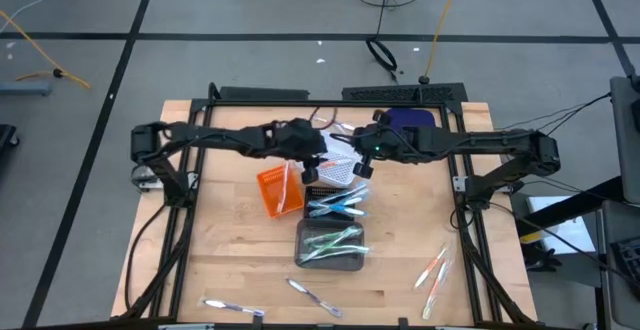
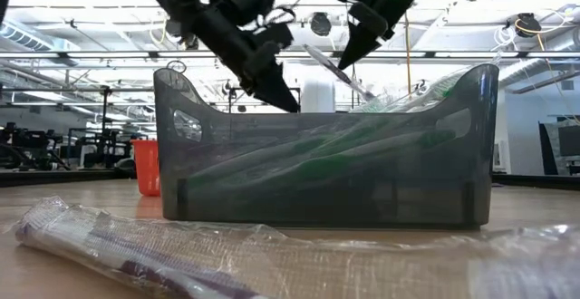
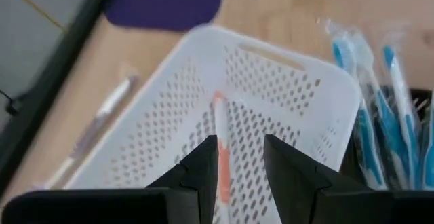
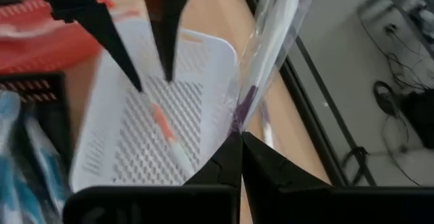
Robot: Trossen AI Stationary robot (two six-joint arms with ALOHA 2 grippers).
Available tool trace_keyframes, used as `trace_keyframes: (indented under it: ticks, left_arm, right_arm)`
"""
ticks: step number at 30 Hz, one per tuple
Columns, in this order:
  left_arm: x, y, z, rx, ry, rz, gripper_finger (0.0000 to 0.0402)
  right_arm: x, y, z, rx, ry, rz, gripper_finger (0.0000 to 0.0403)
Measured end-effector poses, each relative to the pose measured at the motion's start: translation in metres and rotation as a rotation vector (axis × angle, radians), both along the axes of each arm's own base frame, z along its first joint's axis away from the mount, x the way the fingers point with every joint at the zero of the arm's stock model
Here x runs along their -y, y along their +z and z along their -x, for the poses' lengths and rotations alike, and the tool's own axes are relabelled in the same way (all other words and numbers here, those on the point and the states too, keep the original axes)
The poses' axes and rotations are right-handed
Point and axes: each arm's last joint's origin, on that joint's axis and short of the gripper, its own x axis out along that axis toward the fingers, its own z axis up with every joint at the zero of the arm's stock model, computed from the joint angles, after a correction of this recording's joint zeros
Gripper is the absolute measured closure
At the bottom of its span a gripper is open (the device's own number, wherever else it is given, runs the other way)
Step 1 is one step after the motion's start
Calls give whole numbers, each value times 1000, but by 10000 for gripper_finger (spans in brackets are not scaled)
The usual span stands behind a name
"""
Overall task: Pick & Place Toothbrushes
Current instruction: Remove the purple toothbrush from the white basket, then put the orange toothbrush from the orange basket into the white basket
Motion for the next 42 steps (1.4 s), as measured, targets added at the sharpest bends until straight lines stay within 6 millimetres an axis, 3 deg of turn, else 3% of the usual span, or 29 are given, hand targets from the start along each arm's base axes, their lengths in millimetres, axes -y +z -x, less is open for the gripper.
trace_keyframes:
  ticks: [13, 26, 31, 37, 42]
  left_arm:
    - [-15, -40, -40, -277, -58, 91, 282]
    - [-18, -46, -46, -349, -39, 80, 282]
    - [-19, -46, -45, -355, -16, 66, 282]
    - [-21, -47, -44, -360, 9, 72, 282]
    - [-25, -47, -42, -348, -22, 154, 282]
  right_arm:
    - [0, -10, 30, -158, -183, 19, 403]
    - [-11, -81, 80, -159, -204, -246, 397]
    - [-13, -96, 86, -136, -197, -281, 351]
    - [-13, -98, 88, -132, -197, -281, 274]
    - [-13, -97, 87, -119, -195, -280, 242]
